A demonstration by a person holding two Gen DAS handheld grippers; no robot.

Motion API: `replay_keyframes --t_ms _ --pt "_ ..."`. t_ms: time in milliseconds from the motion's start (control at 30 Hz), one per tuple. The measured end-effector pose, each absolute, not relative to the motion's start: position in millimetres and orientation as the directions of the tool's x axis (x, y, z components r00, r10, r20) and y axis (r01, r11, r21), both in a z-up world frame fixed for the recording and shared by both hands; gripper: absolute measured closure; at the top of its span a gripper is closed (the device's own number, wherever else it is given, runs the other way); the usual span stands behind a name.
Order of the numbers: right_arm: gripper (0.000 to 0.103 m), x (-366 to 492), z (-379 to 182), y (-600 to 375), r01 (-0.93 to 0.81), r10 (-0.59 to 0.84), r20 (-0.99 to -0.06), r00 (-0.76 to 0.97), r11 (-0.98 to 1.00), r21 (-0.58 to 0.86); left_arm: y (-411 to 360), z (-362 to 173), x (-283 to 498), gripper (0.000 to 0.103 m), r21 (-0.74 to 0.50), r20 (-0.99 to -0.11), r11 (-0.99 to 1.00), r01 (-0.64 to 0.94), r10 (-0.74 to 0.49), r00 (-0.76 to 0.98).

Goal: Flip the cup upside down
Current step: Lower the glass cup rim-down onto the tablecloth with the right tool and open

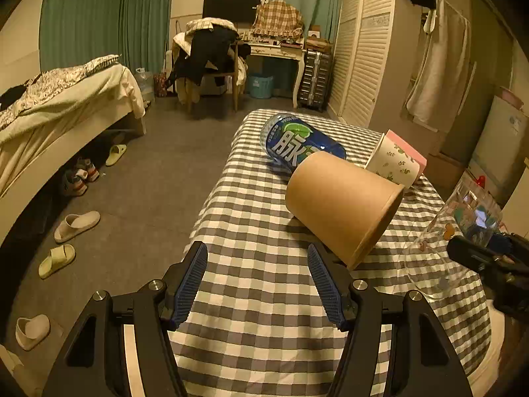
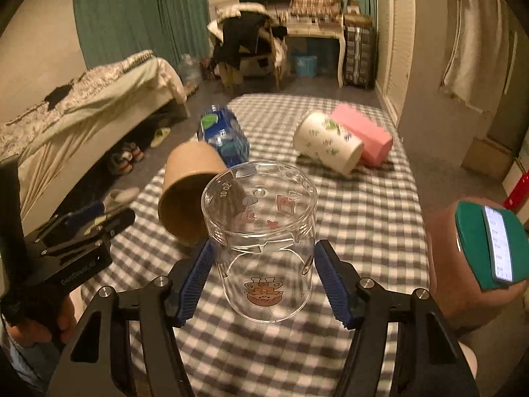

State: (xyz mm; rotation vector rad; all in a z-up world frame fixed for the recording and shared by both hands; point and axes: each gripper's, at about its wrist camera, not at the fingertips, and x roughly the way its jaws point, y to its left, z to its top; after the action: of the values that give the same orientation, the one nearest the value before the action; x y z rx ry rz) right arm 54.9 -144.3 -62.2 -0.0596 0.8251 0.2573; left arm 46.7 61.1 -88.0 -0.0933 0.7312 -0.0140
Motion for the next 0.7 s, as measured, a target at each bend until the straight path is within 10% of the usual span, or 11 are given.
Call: replay_keyframes --t_ms 700 --pt "0.031 31 -47 -158 -0.262 0.239 -0.648 0.723 0.963 0.063 34 -59 19 0.030 -0.048 -0.626 0.999 0.011 -0.038 0.779"
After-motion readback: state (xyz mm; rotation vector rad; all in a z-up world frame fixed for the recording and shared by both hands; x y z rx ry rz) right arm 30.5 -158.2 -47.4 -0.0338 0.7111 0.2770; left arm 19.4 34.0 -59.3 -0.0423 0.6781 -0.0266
